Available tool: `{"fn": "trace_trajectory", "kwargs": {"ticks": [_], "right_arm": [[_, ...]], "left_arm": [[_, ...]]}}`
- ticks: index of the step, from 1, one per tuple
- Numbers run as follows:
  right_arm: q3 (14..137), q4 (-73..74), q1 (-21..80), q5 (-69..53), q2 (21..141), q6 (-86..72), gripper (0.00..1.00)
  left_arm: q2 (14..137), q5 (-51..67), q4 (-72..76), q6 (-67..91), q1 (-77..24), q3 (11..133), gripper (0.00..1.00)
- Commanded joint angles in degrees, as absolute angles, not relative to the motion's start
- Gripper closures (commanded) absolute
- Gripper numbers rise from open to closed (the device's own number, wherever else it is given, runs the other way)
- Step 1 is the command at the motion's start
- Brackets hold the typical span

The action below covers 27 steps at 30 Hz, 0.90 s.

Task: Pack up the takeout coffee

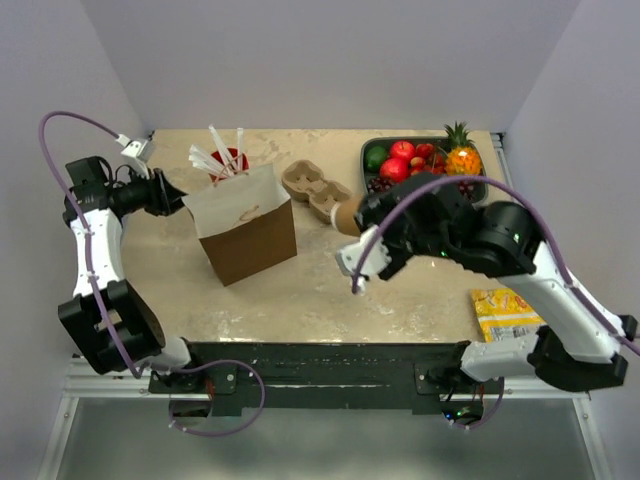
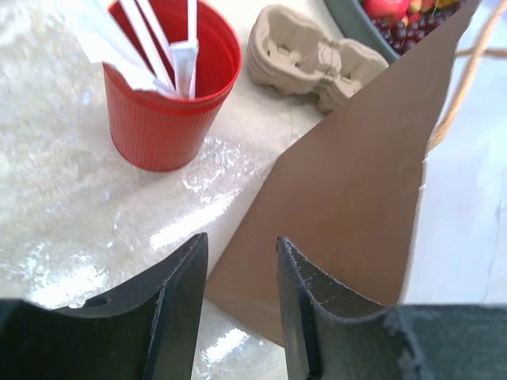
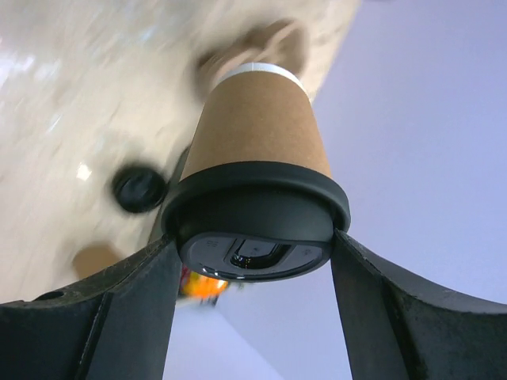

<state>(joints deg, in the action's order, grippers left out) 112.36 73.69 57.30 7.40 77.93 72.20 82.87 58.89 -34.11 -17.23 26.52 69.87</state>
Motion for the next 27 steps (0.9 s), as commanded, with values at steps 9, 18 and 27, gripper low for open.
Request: {"fn": "trace_trajectory", "kwargs": {"ticks": [9, 18, 27], "right_arm": [[87.09, 80.42, 57.13, 1.07, 76.1, 69.71, 0.93], [87.63, 80.42, 57.13, -2.28, 82.96, 60.21, 0.86], [87.89, 80.51, 57.13, -2.46, 94.29, 51.07, 0.83]], "left_arm": [[70.93, 59.41, -31.99, -16.96, 26.89, 69.44, 0.54], [66.18, 59.24, -31.55, -15.47, 26.89, 65.13, 0.53], [64.86, 58.18, -32.78, -15.91, 26.89, 64.6, 0.53]]}}
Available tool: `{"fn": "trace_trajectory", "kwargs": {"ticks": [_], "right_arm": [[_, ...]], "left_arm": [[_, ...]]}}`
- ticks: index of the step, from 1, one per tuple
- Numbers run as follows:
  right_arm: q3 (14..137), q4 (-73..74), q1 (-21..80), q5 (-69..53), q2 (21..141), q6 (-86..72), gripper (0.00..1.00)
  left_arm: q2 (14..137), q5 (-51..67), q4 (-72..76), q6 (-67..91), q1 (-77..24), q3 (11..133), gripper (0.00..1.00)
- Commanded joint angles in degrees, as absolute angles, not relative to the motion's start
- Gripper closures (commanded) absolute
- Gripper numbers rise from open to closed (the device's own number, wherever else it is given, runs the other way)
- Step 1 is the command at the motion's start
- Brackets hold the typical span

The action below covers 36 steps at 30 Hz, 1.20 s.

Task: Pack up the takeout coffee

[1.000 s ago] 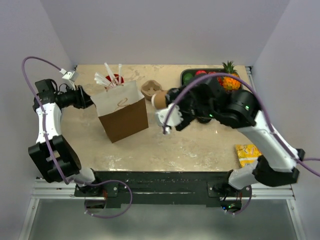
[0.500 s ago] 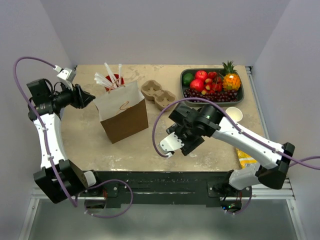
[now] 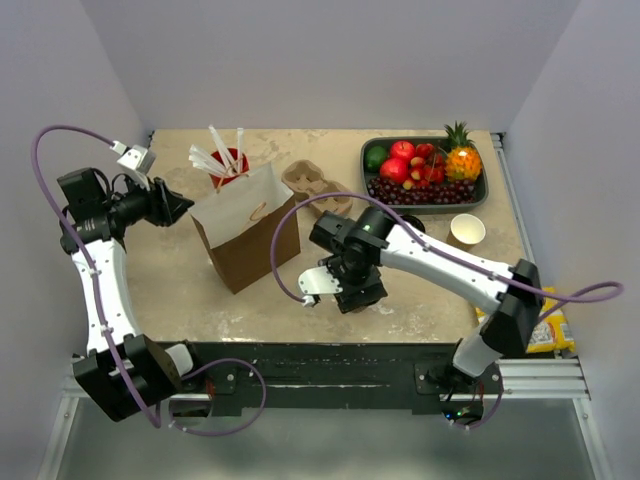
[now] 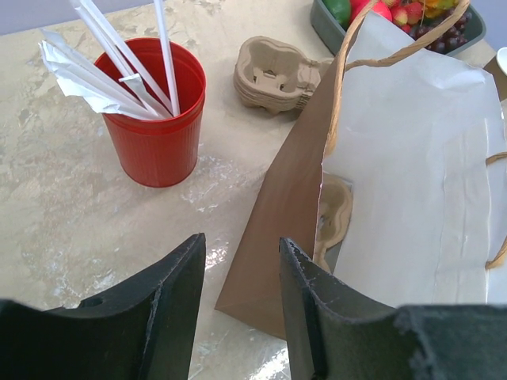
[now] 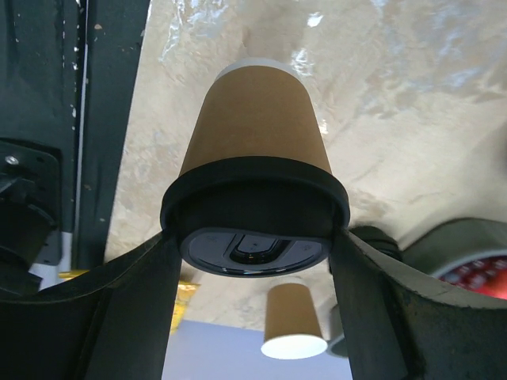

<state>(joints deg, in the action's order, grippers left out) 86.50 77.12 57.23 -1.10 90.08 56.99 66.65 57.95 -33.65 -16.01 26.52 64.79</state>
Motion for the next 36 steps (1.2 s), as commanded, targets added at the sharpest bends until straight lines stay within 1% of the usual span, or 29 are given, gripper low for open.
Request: {"fn": "trace_trajectory", "kwargs": {"ticks": [1, 9, 10, 12, 13, 17, 18, 19, 22, 23, 24, 26, 27, 29, 30, 32, 33, 36], "right_arm": [[88.85, 80.51, 57.13, -2.72, 95.09, 49.93, 0.82], [91.41, 78.93, 57.04, -5.62, 99.75, 45.88, 0.75], [91.23, 78.58, 57.04, -5.8, 99.84, 45.27, 0.71], [90.79, 77.61, 57.04, -6.06, 99.93, 44.83, 0.67], [90.44, 77.09, 57.13, -6.15, 99.93, 44.22, 0.63], [89.39, 73.58, 57.13, -5.98, 99.84, 42.19, 0.57], [89.12, 72.87, 57.13, -5.98, 99.67, 41.75, 0.55], [88.77, 72.17, 57.13, -5.98, 99.67, 41.14, 0.5], [88.07, 69.97, 57.04, -7.03, 99.14, 40.08, 0.42], [87.89, 69.0, 57.04, -7.55, 98.88, 40.08, 0.41], [87.37, 68.3, 57.04, -8.25, 98.18, 39.82, 0.37], [86.58, 65.85, 56.78, -9.13, 97.04, 39.29, 0.35], [85.44, 64.96, 56.52, -10.79, 96.34, 39.37, 0.23], [84.29, 61.98, 55.9, -11.86, 94.14, 39.29, 0.22], [83.5, 61.18, 55.64, -12.65, 93.43, 39.29, 0.1], [82.71, 58.73, 54.94, -13.8, 92.03, 39.2, 0.09], [81.75, 58.02, 54.76, -14.06, 91.85, 39.2, 0.01], [80.86, 55.55, 54.67, -13.45, 91.23, 38.94, 0.01]], "left_arm": [[64.86, 58.18, -32.78, -16.0, 26.89, 64.51, 0.53], [65.21, 55.55, -30.68, -14.24, 26.89, 64.51, 0.53], [65.39, 55.81, -30.24, -13.98, 26.89, 64.6, 0.53], [65.57, 55.99, -29.88, -13.45, 26.89, 64.51, 0.52], [65.74, 56.07, -29.8, -13.27, 26.89, 64.42, 0.52], [66.09, 56.08, -29.88, -13.27, 26.89, 64.25, 0.52], [66.09, 56.07, -29.88, -13.36, 26.89, 64.16, 0.52], [66.09, 56.16, -29.8, -13.27, 26.89, 64.16, 0.52], [66.09, 56.16, -30.06, -13.18, 26.89, 64.25, 0.52], [66.09, 56.16, -30.06, -13.27, 26.89, 64.25, 0.52], [66.18, 56.16, -30.06, -13.27, 26.89, 64.34, 0.52], [66.36, 56.07, -30.32, -13.18, 26.89, 64.51, 0.52], [66.44, 56.16, -30.41, -13.18, 26.89, 64.51, 0.52], [66.8, 56.34, -30.59, -12.84, 26.89, 64.69, 0.52], [66.8, 56.42, -30.59, -12.66, 26.89, 64.77, 0.52], [67.15, 56.69, -30.5, -12.31, 26.89, 64.78, 0.52], [67.06, 56.78, -30.5, -12.13, 26.89, 64.69, 0.52], [67.5, 56.86, -30.32, -11.6, 26.98, 64.86, 0.52]]}}
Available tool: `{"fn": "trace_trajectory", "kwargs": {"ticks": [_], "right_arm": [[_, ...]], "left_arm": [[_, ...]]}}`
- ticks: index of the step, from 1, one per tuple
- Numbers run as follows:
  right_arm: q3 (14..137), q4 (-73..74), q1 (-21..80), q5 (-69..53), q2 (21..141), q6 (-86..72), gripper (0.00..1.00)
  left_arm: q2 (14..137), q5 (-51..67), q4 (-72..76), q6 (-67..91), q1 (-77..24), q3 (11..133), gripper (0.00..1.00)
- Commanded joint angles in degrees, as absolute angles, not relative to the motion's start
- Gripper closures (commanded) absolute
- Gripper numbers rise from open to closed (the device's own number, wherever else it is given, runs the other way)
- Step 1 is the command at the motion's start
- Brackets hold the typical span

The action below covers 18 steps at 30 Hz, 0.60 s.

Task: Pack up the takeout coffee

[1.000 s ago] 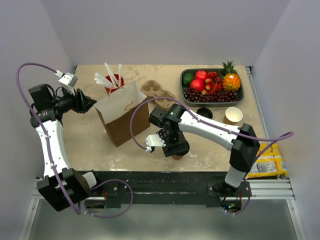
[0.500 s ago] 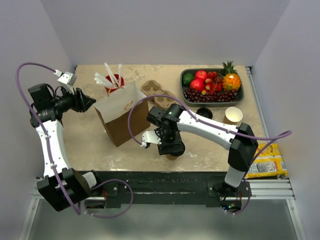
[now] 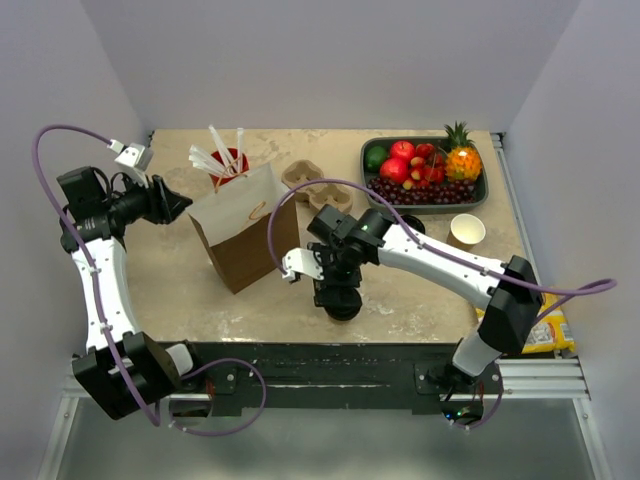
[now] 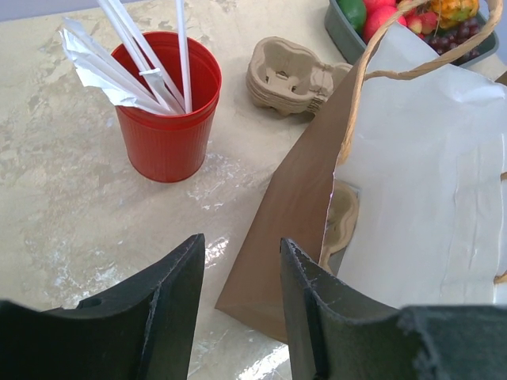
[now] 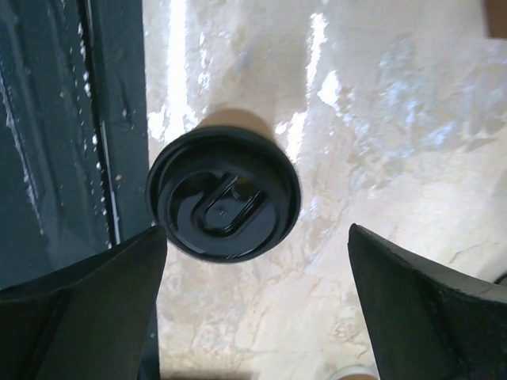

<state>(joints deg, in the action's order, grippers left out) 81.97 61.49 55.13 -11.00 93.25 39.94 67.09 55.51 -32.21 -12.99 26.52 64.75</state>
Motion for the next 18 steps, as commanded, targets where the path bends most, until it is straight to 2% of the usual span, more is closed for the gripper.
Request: {"fn": "trace_trajectory", "kwargs": {"ticks": [1, 4, 5, 10, 18], "right_arm": [[81.03, 55.29, 54.49, -14.06, 91.14, 38.94, 0.01], [81.39, 53.97, 52.65, -17.13, 88.52, 38.93, 0.01], [81.04, 53.09, 50.91, -21.92, 85.81, 39.54, 0.01], [70.95, 45.54, 49.04, -26.89, 77.01, 43.06, 0.01], [63.99, 44.21, 48.96, -29.79, 76.64, 56.94, 0.03]], "left_arm": [[67.67, 56.95, -30.41, -11.51, 26.9, 65.04, 0.52], [67.68, 56.95, -30.85, -11.34, 26.89, 65.65, 0.52], [67.68, 56.95, -30.85, -11.34, 26.89, 65.83, 0.52], [68.46, 56.69, -32.07, -11.51, 26.89, 66.53, 0.52], [69.17, 55.46, -33.92, -11.69, 26.81, 67.85, 0.52]]}}
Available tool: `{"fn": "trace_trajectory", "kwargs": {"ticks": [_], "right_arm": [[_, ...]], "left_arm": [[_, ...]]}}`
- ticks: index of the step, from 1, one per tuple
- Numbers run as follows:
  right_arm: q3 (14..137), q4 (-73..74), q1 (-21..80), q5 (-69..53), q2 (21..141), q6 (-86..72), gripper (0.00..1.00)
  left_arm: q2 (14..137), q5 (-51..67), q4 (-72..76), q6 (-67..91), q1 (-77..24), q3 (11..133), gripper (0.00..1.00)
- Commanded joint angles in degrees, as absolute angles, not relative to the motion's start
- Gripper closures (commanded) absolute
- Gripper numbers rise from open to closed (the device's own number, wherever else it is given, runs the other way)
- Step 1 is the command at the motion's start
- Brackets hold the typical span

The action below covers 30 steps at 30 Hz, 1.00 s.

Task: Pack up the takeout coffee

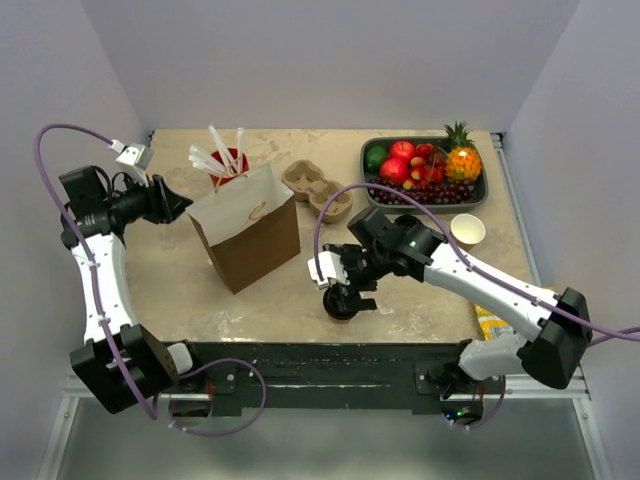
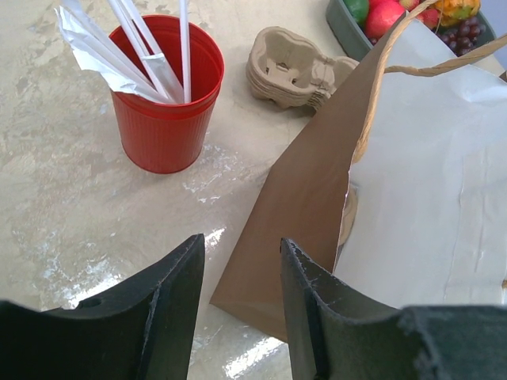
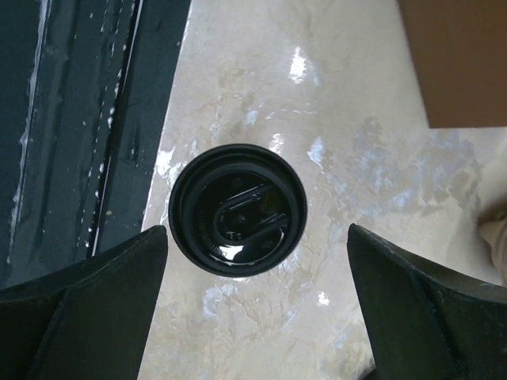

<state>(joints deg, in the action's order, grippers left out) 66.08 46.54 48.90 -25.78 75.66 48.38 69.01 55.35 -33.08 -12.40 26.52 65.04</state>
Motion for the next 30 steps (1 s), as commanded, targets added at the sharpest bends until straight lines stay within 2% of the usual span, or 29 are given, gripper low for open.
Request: {"fn": "trace_trajectory", "kwargs": {"ticks": [1, 11, 19, 30], "right_arm": [[63.98, 44.47, 48.96, -30.49, 77.42, 58.0, 0.04], [66.18, 50.35, 48.78, -32.17, 82.43, 66.35, 0.06], [68.29, 54.23, 48.25, -32.17, 85.69, 68.91, 0.11], [69.7, 55.46, 47.99, -32.34, 86.57, 68.99, 0.25]], "left_arm": [[69.34, 55.28, -34.27, -11.78, 26.72, 67.94, 0.52], [69.52, 54.76, -34.02, -10.99, 26.81, 66.62, 0.52], [69.43, 54.4, -32.79, -10.11, 26.81, 65.74, 0.52], [69.87, 54.84, -31.82, -9.58, 26.81, 65.04, 0.52]]}}
